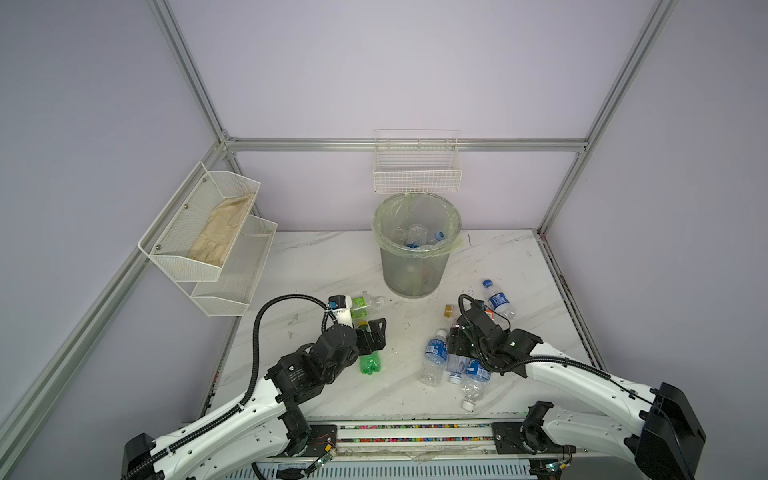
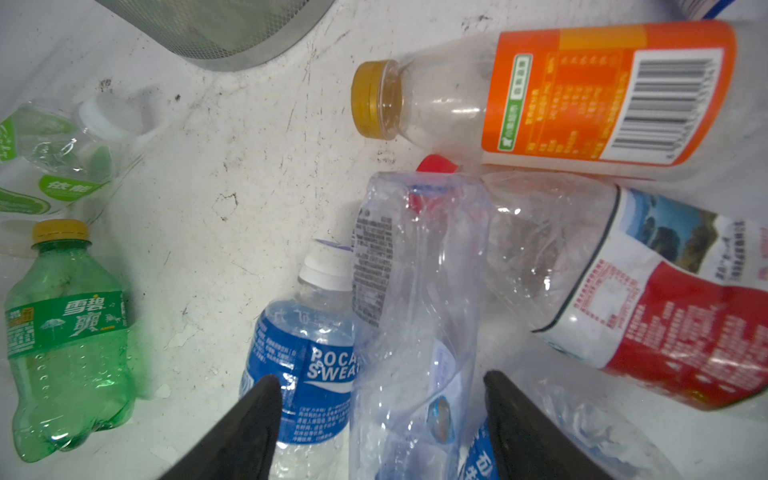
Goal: Throw the plastic bottles in the bin
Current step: 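Lower the right gripper onto the crushed clear bottle beside the Pocari bottle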
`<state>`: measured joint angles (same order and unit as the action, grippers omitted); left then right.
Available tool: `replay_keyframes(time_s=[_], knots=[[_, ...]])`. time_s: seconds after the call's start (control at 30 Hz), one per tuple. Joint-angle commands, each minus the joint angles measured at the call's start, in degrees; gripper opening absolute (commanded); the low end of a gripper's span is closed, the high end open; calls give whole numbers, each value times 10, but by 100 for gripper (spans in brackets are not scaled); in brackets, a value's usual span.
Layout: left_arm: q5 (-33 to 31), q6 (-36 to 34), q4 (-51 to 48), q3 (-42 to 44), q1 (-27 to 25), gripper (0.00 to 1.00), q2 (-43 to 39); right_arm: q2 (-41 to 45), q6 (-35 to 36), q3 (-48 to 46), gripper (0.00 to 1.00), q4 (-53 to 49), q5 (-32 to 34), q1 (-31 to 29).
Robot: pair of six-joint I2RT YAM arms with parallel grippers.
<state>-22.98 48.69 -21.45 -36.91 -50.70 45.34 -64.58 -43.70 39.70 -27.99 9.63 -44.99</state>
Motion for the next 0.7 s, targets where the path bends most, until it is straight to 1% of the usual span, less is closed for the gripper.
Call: replay_keyframes(time_s=[0.0, 0.17, 0.27, 0.4, 0.5, 0.57, 0.67], knots=[[-7, -15, 35, 31, -1, 100, 6, -12, -20, -12, 79, 18, 10, 2], [-3, -18, 40, 44, -2, 100, 1, -60, -25, -20, 78, 53, -4, 2], [-7, -20, 40, 51, -1, 100, -12, -81, -27, -17, 74, 67, -14, 2], [-12, -23, 36, 61, -1, 100, -36, -87, -32, -8, 62, 68, -10, 2], [-21, -25, 30, 68, -2, 100, -54, -90, -31, -3, 50, 68, -9, 2], [-26, -27, 27, 72, -1, 100, -64, -95, -30, 2, 43, 66, -10, 2], [-34, -32, 23, 77, -1, 100, -75, -99, -28, 9, 42, 66, -12, 2]])
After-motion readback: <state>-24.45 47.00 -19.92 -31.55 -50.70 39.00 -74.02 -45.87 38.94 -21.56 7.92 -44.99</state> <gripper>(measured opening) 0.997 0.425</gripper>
